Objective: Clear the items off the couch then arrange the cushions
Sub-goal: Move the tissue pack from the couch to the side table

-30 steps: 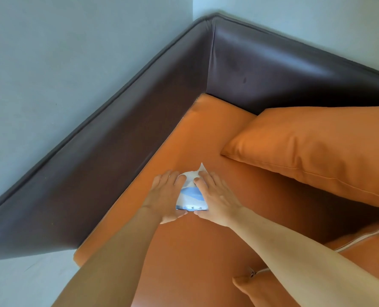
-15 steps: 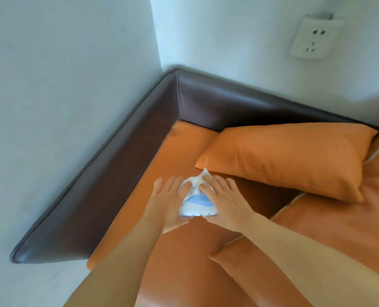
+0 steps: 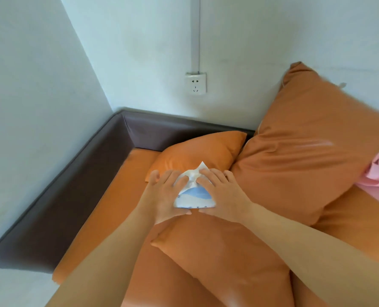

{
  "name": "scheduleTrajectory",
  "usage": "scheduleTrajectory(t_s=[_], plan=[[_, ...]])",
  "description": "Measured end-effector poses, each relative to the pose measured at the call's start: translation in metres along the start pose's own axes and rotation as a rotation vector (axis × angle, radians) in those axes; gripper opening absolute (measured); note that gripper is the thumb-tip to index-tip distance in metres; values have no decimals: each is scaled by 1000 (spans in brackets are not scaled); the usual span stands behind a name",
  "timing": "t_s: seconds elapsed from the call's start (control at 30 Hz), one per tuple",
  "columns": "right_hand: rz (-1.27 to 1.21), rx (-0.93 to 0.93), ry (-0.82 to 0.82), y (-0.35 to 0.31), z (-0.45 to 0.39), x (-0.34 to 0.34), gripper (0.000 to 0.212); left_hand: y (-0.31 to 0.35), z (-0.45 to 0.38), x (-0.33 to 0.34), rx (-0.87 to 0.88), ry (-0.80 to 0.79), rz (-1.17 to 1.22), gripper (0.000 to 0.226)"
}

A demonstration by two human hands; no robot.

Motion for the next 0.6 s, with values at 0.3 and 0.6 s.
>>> scheduleTrajectory(t_s=[0.3,0.6], plan=[[92,62,23,62,110,-76,72,123,-44,-38,152,68,-32,75],[161,248,48,112,191,-135,67,213,-102,-67,380,161,-11,74]])
Point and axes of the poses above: each hand's wrist, its own z-axis away from the middle knuckle, its own x-axis out of the palm, y = z × x, the point moved 6 cm from there along -z, towards the middle knuckle, and after that the axes turned 2 degrees about -x, right-handed, at the moved point
